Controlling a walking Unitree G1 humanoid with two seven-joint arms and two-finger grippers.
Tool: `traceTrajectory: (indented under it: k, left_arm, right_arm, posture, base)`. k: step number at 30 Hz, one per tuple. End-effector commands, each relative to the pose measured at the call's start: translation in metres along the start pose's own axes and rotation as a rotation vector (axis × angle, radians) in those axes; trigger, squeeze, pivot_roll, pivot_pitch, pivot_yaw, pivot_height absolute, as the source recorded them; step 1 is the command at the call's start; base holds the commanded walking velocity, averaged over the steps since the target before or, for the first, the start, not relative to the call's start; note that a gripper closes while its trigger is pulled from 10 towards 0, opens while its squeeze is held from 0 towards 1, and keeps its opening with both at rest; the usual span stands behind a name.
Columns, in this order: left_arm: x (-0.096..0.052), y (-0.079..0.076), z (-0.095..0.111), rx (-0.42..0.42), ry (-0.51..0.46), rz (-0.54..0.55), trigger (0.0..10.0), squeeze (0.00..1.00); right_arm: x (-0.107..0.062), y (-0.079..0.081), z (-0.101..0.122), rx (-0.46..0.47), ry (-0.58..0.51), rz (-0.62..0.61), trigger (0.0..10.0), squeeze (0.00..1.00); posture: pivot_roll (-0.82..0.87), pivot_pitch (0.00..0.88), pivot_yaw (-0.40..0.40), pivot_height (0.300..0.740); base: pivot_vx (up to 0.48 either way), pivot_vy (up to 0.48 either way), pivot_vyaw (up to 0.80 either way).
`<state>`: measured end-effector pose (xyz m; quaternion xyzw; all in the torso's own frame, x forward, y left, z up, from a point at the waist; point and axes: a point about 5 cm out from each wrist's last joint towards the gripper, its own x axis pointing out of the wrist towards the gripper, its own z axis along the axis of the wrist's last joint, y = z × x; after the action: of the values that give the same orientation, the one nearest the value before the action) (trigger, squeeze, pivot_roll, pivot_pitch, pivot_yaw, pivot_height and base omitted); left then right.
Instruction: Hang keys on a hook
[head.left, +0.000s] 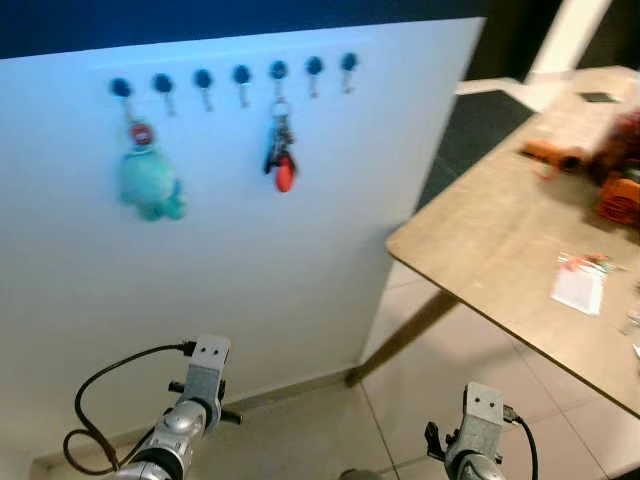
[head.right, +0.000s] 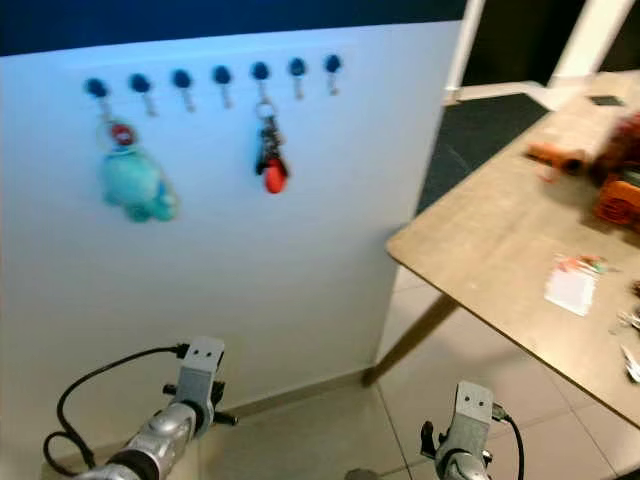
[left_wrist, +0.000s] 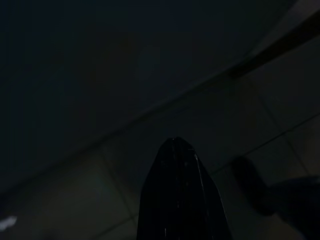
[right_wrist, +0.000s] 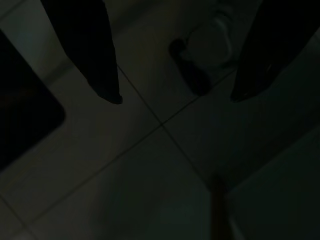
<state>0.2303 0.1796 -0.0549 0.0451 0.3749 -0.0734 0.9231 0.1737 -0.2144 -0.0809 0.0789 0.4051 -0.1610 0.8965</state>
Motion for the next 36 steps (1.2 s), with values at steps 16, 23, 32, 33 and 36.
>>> traceTrajectory:
  k: [16, 23, 32, 33, 36]
  left_arm:
    - [0.0000, -0.0023, 0.0031, -0.004, -0.040, -0.027, 10.0, 0.00]
    - [-0.0003, -0.0019, 0.0023, -0.007, -0.042, -0.025, 10.0, 0.00]
    - [-0.0003, -0.0012, 0.0025, -0.016, -0.044, -0.022, 10.0, 0.00]
    - [-0.0003, -0.0012, 0.0025, -0.016, -0.044, -0.023, 10.0, 0.00]
    - [-0.0003, -0.0013, 0.0026, -0.016, -0.044, -0.022, 10.0, 0.00]
  right_arm:
    - [-0.0002, 0.0087, -0.0020, -0.005, 0.004, 0.026, 10.0, 0.00]
    - [-0.0006, 0.0104, -0.0036, -0.027, 0.009, 0.040, 10.0, 0.00]
    - [-0.0010, 0.0117, -0.0055, -0.036, 0.016, 0.047, 10.0, 0.00]
    - [-0.0010, 0.0118, -0.0055, -0.037, 0.016, 0.048, 10.0, 0.00]
    - [-0.0009, 0.0119, -0.0054, -0.044, 0.018, 0.052, 10.0, 0.00]
  posture:
    - [0.03, 0.042, 0.016, 0.740]
    - [0.03, 0.044, 0.017, 0.740]
    - [0.02, 0.044, 0.018, 0.740]
    - [0.02, 0.044, 0.018, 0.740]
    - [0.02, 0.044, 0.018, 0.740]
  base:
    - [0.000, 0.000, -0.80]
    - [0.000, 0.000, -0.80]
    - [0.000, 0.000, -0.80]
    - [0.000, 0.000, -0.80]
    - [0.000, 0.000, -0.80]
